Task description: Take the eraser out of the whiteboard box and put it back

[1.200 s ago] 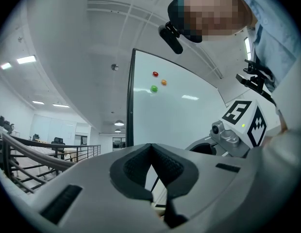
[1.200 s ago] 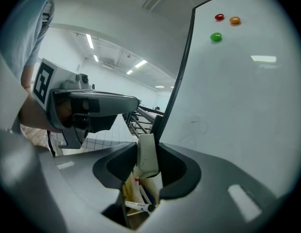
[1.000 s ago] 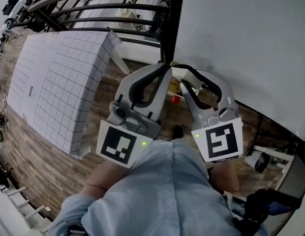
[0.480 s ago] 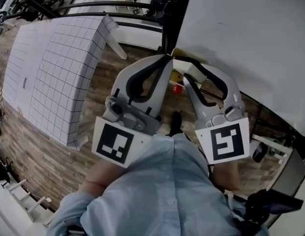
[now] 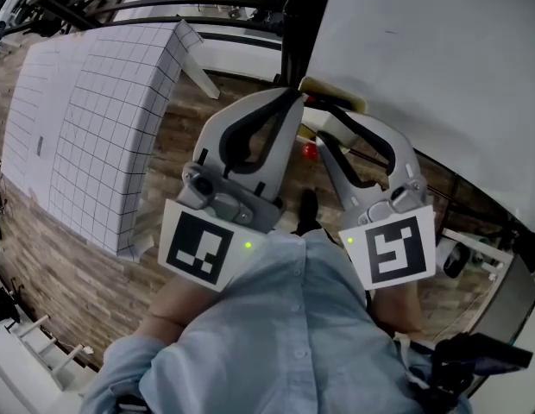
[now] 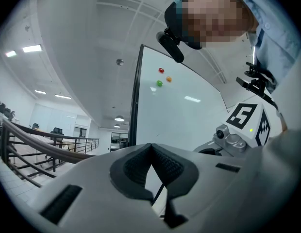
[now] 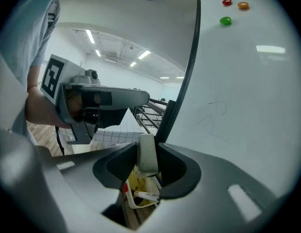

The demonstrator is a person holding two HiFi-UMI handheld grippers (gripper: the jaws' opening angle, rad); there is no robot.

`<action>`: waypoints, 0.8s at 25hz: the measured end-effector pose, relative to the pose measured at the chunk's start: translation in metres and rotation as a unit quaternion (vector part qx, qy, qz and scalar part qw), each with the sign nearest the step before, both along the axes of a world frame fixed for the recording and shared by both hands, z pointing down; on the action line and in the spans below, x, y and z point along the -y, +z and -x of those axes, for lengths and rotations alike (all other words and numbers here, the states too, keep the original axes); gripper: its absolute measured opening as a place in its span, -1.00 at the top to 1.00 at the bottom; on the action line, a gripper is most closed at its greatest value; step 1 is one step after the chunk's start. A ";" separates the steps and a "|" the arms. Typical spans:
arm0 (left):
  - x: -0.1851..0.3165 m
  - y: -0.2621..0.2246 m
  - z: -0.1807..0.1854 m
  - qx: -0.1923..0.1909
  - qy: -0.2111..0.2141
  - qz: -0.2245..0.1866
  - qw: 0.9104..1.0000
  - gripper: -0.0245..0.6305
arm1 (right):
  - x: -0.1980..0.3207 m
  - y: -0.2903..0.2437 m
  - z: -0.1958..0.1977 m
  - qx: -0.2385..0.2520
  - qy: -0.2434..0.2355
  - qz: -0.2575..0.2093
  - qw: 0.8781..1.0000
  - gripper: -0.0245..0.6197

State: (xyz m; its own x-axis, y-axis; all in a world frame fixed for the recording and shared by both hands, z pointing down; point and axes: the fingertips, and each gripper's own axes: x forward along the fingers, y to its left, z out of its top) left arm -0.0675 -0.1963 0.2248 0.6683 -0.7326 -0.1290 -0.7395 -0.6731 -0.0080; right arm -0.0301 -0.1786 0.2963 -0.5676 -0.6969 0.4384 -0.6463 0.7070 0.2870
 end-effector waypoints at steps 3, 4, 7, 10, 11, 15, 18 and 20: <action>0.000 -0.001 -0.002 -0.001 0.003 -0.001 1.000 0.93 | -0.001 0.007 0.001 -0.010 -0.002 0.008 1.000 0.51; 0.000 -0.002 -0.002 -0.001 0.004 -0.001 1.000 0.93 | -0.001 0.008 0.002 -0.012 -0.003 0.009 1.000 0.51; 0.000 -0.001 -0.002 0.001 0.005 0.000 1.000 0.93 | -0.001 0.011 0.002 -0.014 -0.004 0.011 1.000 0.51; 0.001 0.003 0.001 0.001 0.002 0.004 1.000 0.93 | 0.000 0.016 0.005 -0.020 -0.006 0.017 1.000 0.51; 0.001 0.004 0.003 0.001 0.001 0.006 1.000 0.93 | 0.000 0.019 0.006 -0.023 -0.008 0.020 1.000 0.51; 0.005 0.010 0.009 0.001 -0.003 0.013 1.000 0.93 | 0.002 0.029 0.013 -0.032 -0.012 0.030 0.999 0.50; 0.010 0.016 0.014 0.002 -0.006 0.021 1.000 0.93 | 0.006 0.039 0.015 -0.042 -0.012 0.041 0.998 0.50; 0.015 0.020 0.017 0.001 -0.009 0.025 1.000 0.93 | 0.009 0.047 0.016 -0.050 -0.012 0.049 0.997 0.50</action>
State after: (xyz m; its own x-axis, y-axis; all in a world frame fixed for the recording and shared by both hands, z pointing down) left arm -0.0844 -0.2108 0.2444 0.6547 -0.7505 -0.0897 -0.7520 -0.6588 0.0236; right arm -0.0463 -0.1875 0.3432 -0.5343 -0.6337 0.5594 -0.6000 0.7505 0.2771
